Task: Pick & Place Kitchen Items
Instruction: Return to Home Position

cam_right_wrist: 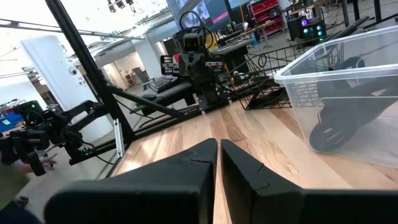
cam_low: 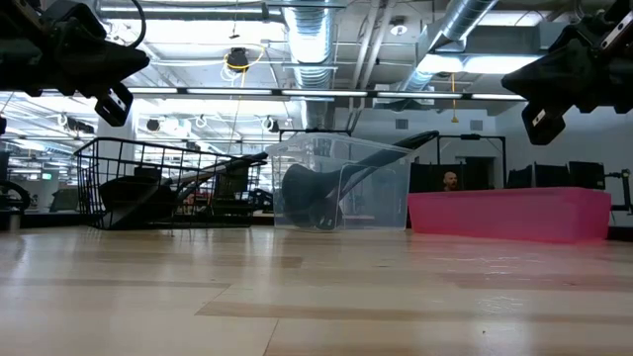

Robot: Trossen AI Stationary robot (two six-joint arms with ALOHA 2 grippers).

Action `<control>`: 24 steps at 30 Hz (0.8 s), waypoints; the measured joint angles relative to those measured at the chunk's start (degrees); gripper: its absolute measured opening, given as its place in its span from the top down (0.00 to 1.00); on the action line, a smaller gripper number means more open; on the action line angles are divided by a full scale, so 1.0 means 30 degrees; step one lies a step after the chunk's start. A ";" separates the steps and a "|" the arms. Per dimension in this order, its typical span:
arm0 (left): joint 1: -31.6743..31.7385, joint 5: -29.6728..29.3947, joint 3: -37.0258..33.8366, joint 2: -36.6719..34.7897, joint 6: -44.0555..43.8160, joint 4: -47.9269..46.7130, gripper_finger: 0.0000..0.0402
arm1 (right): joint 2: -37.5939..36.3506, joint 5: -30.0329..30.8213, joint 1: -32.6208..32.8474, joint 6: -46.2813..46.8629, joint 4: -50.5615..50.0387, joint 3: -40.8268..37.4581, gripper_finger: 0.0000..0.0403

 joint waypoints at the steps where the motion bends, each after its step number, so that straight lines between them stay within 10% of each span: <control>1: 0.0000 0.0000 0.0000 0.0000 -0.0007 0.0000 0.99 | 0.0000 0.0000 0.0000 0.0000 0.0000 0.0000 0.95; 24: 0.0000 0.0000 0.0000 0.0000 -0.0007 0.0296 0.98 | 0.0000 0.0007 0.0000 -0.0007 -0.0009 0.0000 0.96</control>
